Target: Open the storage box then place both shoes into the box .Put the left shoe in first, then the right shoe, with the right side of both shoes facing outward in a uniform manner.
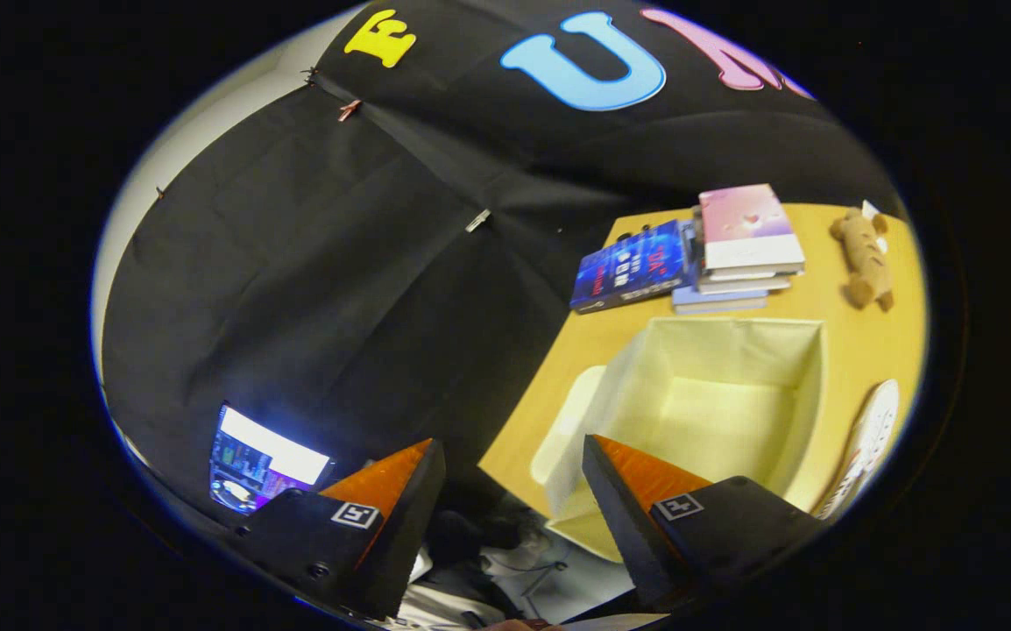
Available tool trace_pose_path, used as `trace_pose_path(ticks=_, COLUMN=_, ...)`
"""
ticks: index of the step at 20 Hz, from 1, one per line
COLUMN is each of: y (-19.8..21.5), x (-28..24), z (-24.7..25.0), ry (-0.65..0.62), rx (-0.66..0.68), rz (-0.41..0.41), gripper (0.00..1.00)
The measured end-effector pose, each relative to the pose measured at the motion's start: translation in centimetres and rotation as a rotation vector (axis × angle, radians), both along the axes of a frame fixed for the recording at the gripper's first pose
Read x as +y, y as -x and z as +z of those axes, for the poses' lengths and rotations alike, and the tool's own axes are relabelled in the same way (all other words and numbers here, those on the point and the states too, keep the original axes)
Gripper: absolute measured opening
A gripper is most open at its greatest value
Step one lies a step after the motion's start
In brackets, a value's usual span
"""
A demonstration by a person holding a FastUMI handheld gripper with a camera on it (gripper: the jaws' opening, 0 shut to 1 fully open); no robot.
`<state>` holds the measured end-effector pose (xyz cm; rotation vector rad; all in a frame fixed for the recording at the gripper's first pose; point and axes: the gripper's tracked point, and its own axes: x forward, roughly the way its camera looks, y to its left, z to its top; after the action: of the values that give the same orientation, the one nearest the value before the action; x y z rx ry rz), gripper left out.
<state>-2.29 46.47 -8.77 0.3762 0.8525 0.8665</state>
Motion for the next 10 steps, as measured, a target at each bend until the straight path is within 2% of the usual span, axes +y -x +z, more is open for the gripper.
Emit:
trace_pose_path(ticks=4, y=-3.0, x=-7.4, z=-1.9, ry=0.158, rx=-0.133, rz=-0.112, gripper=0.98)
trace_pose_path(ticks=10, y=-5.2, x=-18.0, z=-5.4, ry=0.337, rx=-0.217, rz=-0.262, gripper=0.98)
